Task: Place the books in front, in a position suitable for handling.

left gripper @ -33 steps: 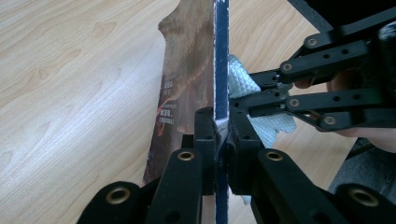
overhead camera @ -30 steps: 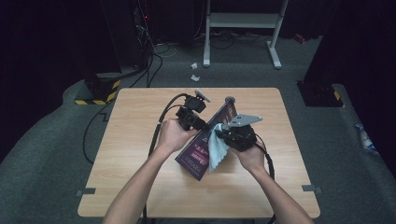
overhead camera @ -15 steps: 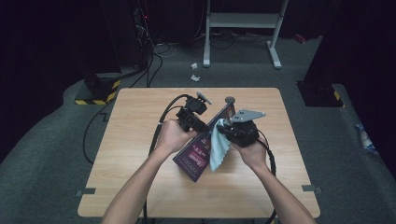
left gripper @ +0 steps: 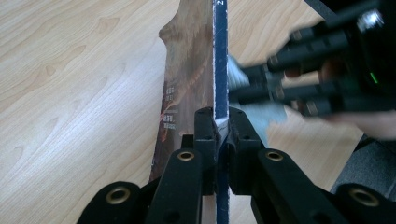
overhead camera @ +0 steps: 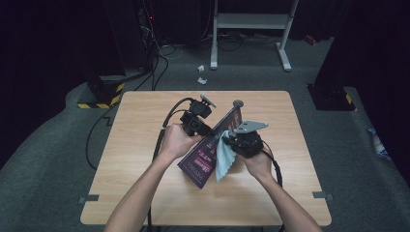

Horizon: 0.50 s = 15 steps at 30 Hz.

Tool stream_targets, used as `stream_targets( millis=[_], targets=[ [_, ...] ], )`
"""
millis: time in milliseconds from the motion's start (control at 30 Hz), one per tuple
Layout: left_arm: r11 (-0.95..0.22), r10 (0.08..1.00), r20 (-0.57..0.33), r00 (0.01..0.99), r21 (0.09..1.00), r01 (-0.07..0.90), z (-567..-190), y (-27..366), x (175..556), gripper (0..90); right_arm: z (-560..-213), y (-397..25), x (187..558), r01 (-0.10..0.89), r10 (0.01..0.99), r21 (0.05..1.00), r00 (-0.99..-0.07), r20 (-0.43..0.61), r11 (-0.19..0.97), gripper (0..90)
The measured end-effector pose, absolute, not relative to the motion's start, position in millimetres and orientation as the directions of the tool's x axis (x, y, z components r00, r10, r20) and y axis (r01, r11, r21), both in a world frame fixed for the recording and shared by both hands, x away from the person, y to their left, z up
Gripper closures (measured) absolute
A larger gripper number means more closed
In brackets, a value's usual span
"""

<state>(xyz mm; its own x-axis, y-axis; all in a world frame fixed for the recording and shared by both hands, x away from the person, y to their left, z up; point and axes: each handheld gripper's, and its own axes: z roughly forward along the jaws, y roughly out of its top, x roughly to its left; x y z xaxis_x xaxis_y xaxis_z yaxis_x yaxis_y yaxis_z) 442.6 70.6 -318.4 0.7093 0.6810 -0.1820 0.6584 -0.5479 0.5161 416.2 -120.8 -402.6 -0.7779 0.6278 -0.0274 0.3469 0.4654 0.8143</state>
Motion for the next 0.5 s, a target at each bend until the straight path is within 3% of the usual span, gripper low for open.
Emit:
stream_targets(
  millis=[167,400,500],
  targets=[
    [-0.549,0.684,-0.178,0.708,0.514,0.659,-319,73,439,83.9,-389,-116,411,0.308,0.612,0.831,-0.790,-0.047,0.462,85.4],
    [-0.574,0.665,-0.166,0.728,0.510,0.641,-319,73,434,83.9,-367,-145,434,0.377,0.711,0.842,-0.703,-0.010,0.385,85.4],
    [-0.577,0.663,-0.167,0.729,0.505,0.641,-320,71,435,83.9,-363,-147,433,0.372,0.706,0.847,-0.709,-0.005,0.380,85.4]
  ],
)
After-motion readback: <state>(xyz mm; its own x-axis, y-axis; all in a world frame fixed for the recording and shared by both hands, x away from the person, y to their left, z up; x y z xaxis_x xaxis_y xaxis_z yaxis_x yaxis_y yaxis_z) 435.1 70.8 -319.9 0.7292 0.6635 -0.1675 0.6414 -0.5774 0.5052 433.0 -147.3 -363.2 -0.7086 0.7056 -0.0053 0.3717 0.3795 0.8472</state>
